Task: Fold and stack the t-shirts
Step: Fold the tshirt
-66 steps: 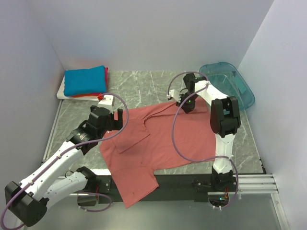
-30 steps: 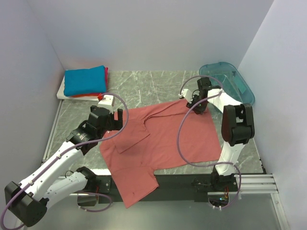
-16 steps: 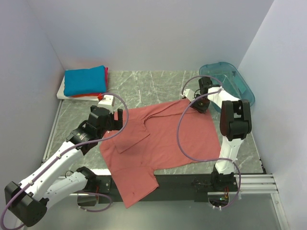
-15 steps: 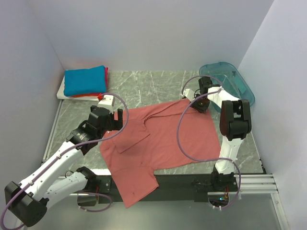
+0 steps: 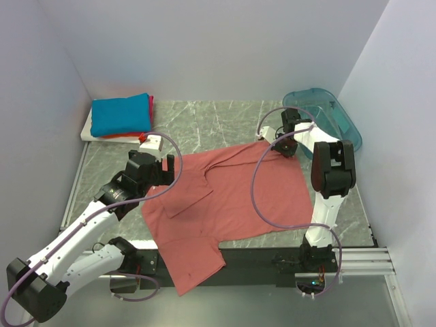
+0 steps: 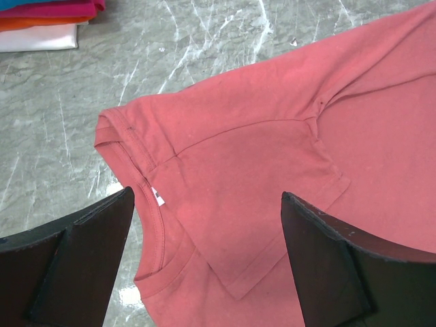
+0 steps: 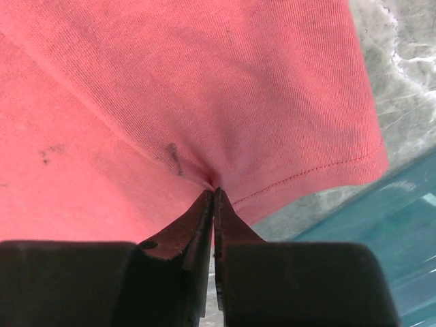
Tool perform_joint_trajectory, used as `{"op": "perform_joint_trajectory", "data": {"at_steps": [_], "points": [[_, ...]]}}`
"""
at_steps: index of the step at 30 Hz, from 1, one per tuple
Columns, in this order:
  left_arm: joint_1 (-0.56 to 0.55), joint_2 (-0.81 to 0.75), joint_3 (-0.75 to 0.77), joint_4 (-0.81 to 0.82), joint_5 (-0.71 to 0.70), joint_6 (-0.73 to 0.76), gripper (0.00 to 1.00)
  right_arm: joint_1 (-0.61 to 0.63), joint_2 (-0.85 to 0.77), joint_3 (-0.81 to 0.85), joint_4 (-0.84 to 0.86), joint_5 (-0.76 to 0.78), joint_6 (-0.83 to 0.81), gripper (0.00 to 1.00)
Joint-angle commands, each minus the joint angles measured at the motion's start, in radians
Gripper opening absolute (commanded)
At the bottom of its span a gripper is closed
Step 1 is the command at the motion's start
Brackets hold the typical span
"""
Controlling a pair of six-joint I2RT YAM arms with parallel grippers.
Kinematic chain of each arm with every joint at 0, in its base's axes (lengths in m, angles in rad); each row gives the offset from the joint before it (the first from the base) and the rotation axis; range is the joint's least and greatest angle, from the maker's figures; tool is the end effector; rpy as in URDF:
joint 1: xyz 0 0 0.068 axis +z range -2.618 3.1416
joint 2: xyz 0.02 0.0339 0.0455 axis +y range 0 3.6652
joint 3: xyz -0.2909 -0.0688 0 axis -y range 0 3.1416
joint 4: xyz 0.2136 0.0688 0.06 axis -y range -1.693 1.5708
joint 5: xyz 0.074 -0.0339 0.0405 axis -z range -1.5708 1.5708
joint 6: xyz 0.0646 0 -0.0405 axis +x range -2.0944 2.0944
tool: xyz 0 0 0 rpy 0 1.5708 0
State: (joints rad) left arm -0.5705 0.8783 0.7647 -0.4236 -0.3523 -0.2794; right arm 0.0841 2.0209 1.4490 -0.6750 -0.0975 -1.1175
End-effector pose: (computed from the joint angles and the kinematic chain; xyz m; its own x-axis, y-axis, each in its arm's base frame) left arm 0.1542 -0.0725 0.3039 -0.4850 0.0036 -0.8745 0.1286 0.9894 -0.0672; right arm 0.4007 0.0401 0.1792 -0.3108 -0.9241 -0.2223 -0.8994 0.3616 -0.2457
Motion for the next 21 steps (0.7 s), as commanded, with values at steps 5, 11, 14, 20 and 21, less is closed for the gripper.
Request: {"op": "perform_joint_trajectory", "data": {"at_steps": [5,11,14,20,21], "points": [[0.003,-0.016,0.001,0.028,0.015,-0.009,0.94,-0.018,-0.043,0.021,-0.028,0.007,-0.019,0.05],[0.003,-0.015,0.001,0.028,0.018,-0.009,0.94,-0.027,-0.085,-0.016,-0.017,0.027,-0.039,0.04],[0.004,-0.016,0.001,0.028,0.018,-0.01,0.94,-0.029,-0.091,-0.027,-0.011,0.035,-0.045,0.05],[0.003,-0.013,0.001,0.029,0.015,-0.01,0.94,-0.035,-0.088,-0.018,-0.02,0.028,-0.044,0.04],[0.004,-0.012,0.001,0.028,0.015,-0.01,0.94,-0.037,-0.091,-0.012,-0.026,0.013,-0.045,0.04]]}}
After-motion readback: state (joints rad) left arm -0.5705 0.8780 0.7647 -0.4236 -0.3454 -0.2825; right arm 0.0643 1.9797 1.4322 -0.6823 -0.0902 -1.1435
